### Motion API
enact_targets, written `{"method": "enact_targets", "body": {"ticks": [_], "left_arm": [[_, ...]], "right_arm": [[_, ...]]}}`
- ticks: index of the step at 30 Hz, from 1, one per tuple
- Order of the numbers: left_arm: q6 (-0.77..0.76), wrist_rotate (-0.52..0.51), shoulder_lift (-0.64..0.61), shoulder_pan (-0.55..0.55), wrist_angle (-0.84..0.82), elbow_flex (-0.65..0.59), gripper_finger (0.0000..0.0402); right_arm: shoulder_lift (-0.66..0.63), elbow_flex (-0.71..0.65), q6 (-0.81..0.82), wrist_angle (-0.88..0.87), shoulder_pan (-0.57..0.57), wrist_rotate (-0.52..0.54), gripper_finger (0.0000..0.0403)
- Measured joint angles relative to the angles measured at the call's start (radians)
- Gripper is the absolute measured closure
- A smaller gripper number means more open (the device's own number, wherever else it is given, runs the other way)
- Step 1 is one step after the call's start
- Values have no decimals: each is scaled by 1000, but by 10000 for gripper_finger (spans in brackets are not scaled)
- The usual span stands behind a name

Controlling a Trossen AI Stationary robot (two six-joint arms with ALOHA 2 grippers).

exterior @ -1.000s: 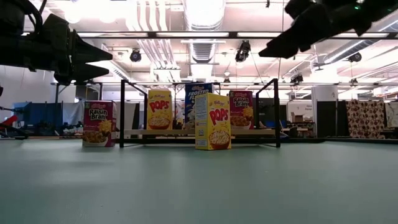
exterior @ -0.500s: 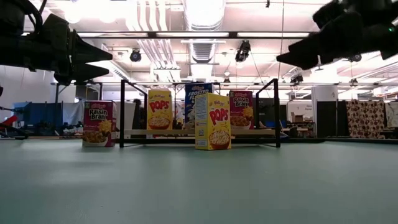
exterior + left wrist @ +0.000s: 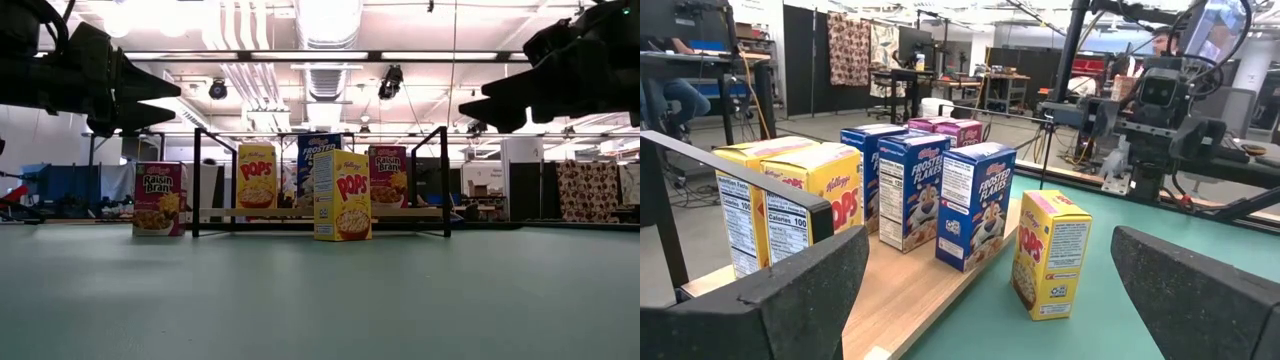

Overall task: Stack cereal on shelf
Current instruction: Put the yellow cereal box on the shelf aligned with the other yellow cereal boxes

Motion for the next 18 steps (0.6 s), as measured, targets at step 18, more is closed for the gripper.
{"method": "enact_targets", "body": {"ticks": [18], "left_arm": [[0,0,0,0,0,0,2]], "right_arm": [[1,-5,-105,-16,0,0,41]]}}
